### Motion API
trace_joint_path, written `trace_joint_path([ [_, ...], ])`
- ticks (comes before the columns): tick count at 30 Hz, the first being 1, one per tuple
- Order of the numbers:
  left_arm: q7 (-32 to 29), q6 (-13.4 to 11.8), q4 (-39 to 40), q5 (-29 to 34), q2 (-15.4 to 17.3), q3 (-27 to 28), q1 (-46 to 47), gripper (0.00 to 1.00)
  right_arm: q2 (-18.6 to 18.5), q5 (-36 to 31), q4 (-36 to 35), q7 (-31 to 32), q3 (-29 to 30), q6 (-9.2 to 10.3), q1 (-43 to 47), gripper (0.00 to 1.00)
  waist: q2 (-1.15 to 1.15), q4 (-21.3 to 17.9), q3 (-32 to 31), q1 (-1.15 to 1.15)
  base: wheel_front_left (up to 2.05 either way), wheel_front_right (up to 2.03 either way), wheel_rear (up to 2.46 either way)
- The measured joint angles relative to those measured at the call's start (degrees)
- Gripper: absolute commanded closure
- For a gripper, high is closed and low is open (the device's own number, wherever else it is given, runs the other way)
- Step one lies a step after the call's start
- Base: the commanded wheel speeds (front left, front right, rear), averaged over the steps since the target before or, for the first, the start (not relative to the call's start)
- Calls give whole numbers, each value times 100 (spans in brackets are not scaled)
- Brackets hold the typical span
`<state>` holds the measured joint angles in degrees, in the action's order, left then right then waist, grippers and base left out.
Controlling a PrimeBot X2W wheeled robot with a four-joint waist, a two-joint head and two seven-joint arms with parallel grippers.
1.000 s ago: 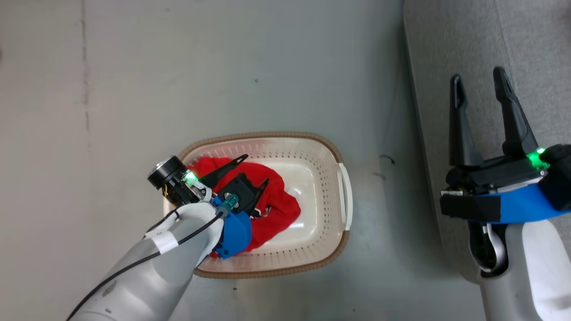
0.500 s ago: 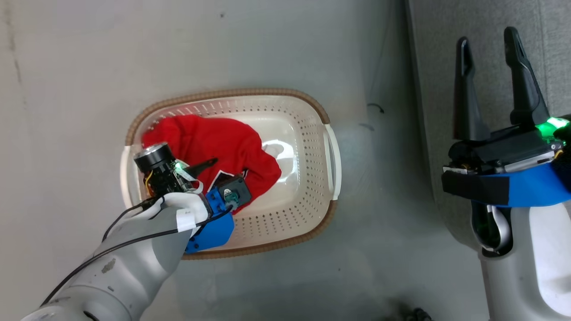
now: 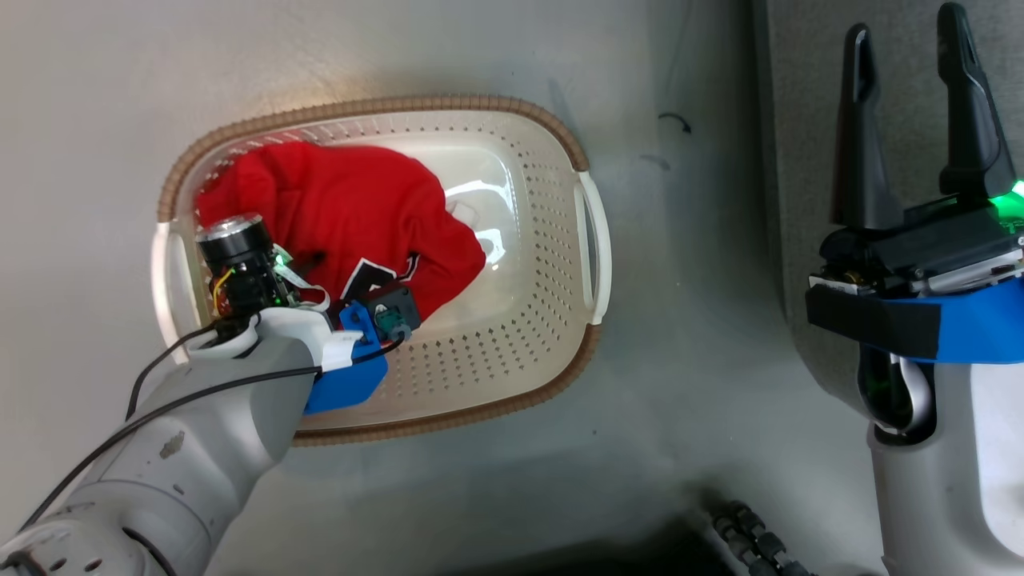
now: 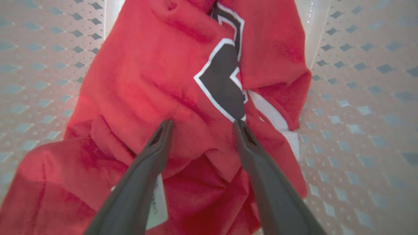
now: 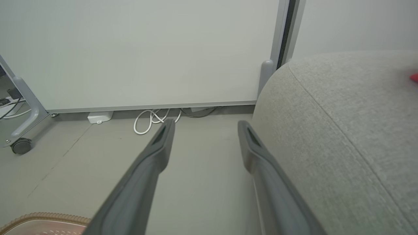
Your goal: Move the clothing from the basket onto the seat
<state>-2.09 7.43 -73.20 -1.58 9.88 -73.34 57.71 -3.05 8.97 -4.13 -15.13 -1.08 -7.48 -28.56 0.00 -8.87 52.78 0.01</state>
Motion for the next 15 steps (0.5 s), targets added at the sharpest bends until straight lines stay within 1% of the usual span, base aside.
trace_joint_path([
  [3, -186, 0, -19, 193, -2, -1, 126, 0, 4, -20, -65, 0, 18, 0, -15, 0, 0, -24, 182, 0, 0, 0, 0],
  [11, -631, 0, -42, 356, -153, -1, 341, 0, 8, -57, -259, 0, 59, 0, -54, 0, 0, -120, 592, 0, 0, 0, 0],
  [15, -724, 0, -46, 409, -165, -1, 372, 0, 8, -33, -375, 0, 93, 0, -49, 0, 0, -169, 732, 0, 0, 0, 0],
])
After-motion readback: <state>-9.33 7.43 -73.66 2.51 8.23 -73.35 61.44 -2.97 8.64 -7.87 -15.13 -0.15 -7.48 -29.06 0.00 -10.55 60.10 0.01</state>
